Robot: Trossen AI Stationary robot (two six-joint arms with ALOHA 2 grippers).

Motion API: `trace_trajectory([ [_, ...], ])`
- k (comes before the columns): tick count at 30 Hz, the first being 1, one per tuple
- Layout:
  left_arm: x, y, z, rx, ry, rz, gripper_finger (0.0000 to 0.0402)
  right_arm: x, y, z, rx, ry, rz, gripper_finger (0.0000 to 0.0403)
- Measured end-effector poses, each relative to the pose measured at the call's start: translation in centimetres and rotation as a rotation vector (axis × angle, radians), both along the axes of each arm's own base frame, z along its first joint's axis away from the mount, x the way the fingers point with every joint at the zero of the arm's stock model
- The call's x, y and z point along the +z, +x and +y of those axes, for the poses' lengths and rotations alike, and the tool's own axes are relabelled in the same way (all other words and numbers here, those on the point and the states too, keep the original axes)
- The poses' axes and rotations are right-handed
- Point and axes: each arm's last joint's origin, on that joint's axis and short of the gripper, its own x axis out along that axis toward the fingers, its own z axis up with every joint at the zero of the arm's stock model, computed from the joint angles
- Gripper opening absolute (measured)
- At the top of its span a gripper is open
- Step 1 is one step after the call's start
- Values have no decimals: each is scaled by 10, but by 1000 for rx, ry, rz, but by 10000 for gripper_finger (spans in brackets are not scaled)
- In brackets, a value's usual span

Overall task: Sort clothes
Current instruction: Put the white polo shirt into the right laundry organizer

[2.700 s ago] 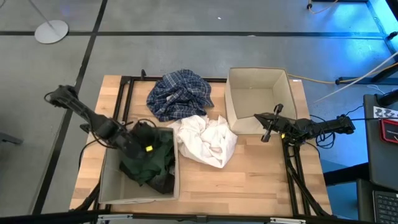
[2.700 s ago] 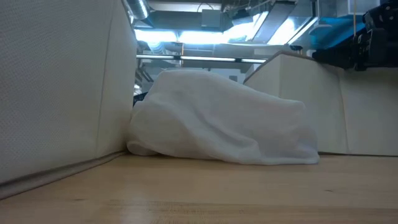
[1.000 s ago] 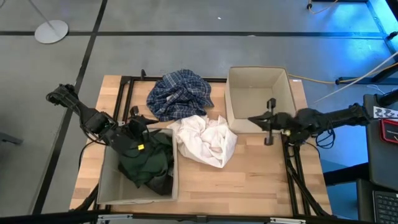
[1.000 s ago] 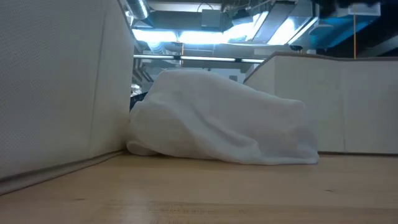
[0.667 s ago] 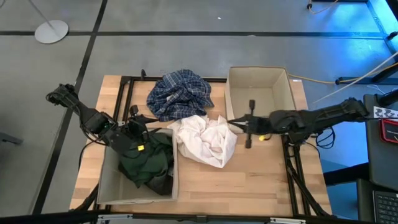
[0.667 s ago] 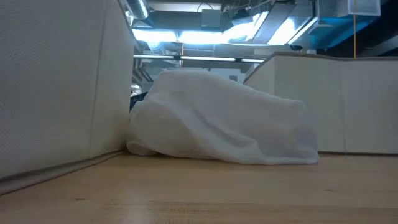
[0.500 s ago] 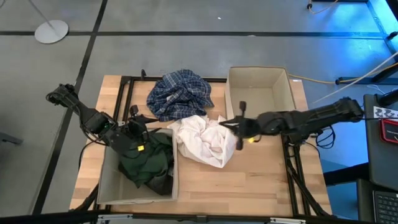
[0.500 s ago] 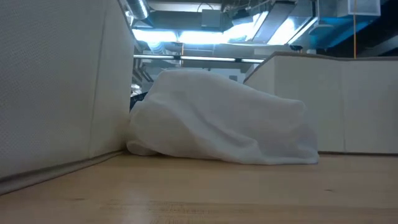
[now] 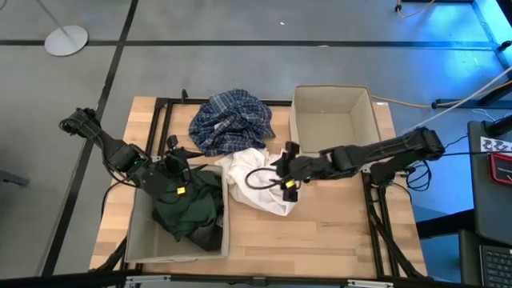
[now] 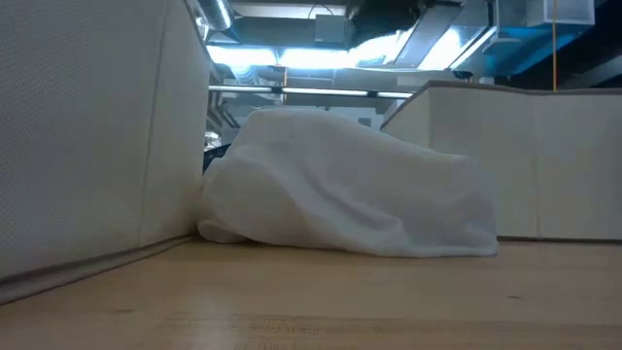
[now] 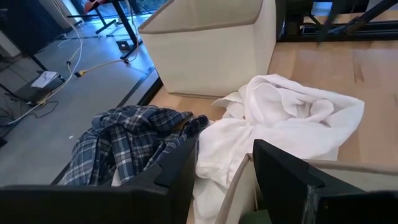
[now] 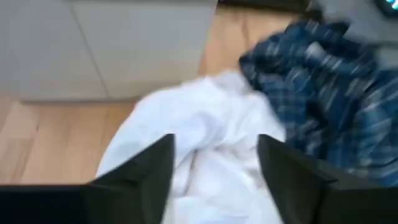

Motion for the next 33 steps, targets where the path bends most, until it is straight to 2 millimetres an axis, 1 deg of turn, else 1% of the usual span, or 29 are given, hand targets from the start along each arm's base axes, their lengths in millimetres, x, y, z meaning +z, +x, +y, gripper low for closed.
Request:
trace_trajectory([
  [2,0,0,0,-2,4,2,150,-13,5,1,-18,-3,59,275],
  [4,0,0,0,-3,5,3,150,-24,10,2,-37,-24,105,303],
  [7,0,0,0,-7,5,6,150,-36,16,2,-81,-44,140,330],
  [9,0,0,0,-12,14,11,150,-42,22,4,-80,-22,137,339],
  [14,0,0,0,-14,20,15,150,-56,34,11,-30,113,143,344],
  [19,0,0,0,-19,29,21,150,-80,46,19,-68,170,170,344],
  [22,0,0,0,-23,38,26,150,-94,52,31,-48,167,173,344],
  [24,0,0,0,-28,48,31,150,-99,53,40,-32,160,170,344],
  [29,0,0,0,-31,53,34,150,-106,51,56,-38,111,161,344],
  [32,0,0,0,-31,54,35,150,-104,50,63,-74,72,121,344],
  [33,0,0,0,-31,54,35,150,-107,50,64,-86,52,118,344],
])
